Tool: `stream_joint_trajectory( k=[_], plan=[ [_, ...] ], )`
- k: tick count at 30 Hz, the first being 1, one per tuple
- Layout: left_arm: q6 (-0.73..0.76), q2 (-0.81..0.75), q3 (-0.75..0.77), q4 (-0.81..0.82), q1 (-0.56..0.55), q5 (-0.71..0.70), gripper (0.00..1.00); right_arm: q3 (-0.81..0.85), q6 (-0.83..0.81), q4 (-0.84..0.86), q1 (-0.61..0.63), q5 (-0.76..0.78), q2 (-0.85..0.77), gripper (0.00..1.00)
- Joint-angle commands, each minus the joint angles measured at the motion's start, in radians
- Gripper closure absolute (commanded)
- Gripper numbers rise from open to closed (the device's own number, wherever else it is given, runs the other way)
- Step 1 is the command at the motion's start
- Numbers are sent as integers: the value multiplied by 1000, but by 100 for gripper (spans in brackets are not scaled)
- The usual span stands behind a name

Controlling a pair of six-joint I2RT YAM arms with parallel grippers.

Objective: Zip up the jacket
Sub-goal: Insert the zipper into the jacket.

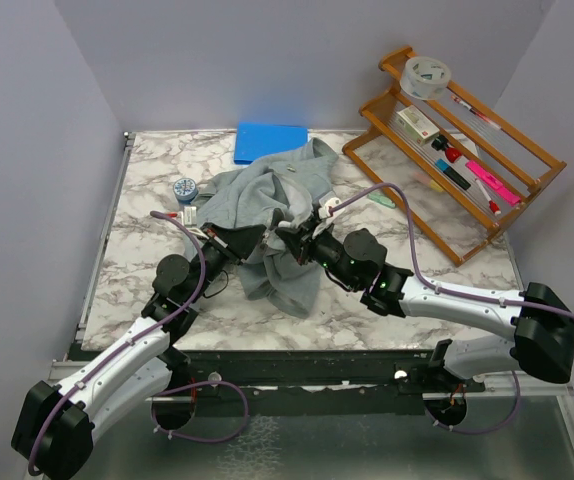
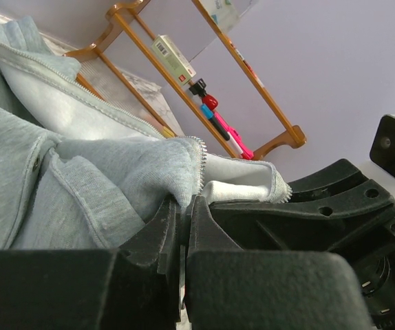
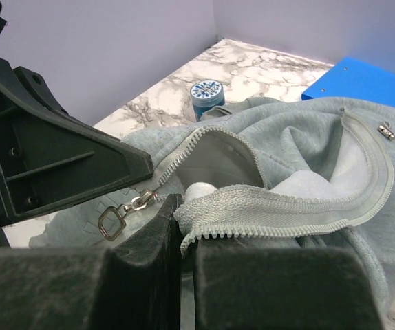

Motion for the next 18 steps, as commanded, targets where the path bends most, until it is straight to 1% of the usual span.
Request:
stream_joint_trajectory(
  k=[1,8,13,18],
  plan=[
    [-12,-8,-12,41,4,39,100,-1,13,77,5,53,-25,100],
    [-30,6,-11,41,5,59,100,3,41,105,6,72,-5,100],
    [-40,16,-6,41,3,58,100,18,81,117,6,39,29,100],
    [-53,14,-7,41,3,34,100,-15,147,172,6,77,33,100]
  ],
)
